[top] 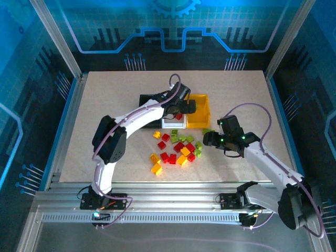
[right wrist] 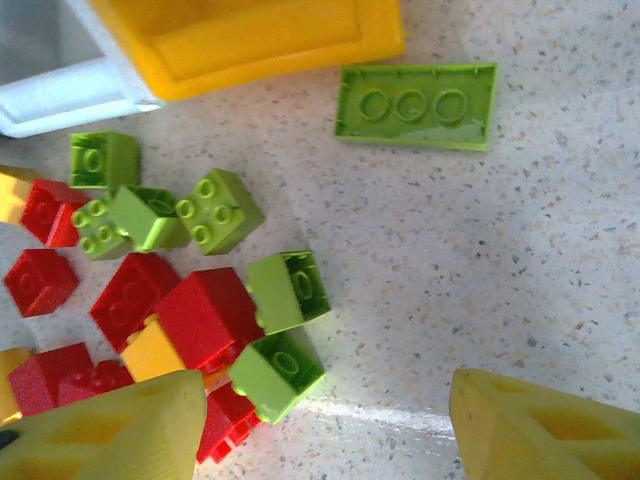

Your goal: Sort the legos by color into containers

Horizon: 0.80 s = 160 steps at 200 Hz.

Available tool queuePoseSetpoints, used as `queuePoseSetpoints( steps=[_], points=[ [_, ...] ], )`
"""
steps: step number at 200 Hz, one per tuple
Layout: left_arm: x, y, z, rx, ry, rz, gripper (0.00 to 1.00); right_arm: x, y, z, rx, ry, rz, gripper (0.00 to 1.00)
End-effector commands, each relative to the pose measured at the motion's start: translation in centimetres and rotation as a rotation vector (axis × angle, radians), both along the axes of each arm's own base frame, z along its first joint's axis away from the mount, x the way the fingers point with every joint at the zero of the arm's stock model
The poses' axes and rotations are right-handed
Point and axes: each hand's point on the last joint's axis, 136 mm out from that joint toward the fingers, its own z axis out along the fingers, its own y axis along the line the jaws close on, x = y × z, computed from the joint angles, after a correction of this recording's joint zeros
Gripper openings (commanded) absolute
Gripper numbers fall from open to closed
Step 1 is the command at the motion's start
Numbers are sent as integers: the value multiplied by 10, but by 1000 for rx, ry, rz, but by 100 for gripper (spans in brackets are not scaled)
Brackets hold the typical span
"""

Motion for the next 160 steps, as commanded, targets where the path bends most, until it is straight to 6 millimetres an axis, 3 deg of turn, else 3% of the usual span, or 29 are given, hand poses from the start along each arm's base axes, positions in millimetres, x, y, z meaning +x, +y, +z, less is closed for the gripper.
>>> queuePoseSetpoints(
  steps=[1, 26, 50, 84, 125, 160],
  points=[
    [-25, -2, 66, -169, -88, -34, 99, 6, 3, -11, 18, 43, -11, 67],
    [-60, 12, 75, -209, -108, -50, 99, 9, 23, -19, 66, 44, 70, 64],
    [-93, 36, 55, -206, -76, -33, 99, 18, 40, -17, 72, 16, 134, 63],
    [-132, 78, 23, -182, -39, 33, 99, 29, 49, -34, 37, 64, 158, 59],
    [-160, 115, -1, -156, -29, 101, 99, 36, 60, -59, -5, 120, 190, 51],
    [-166, 147, -8, -114, -49, 199, 99, 32, 53, -73, -50, 165, 166, 35]
  ],
)
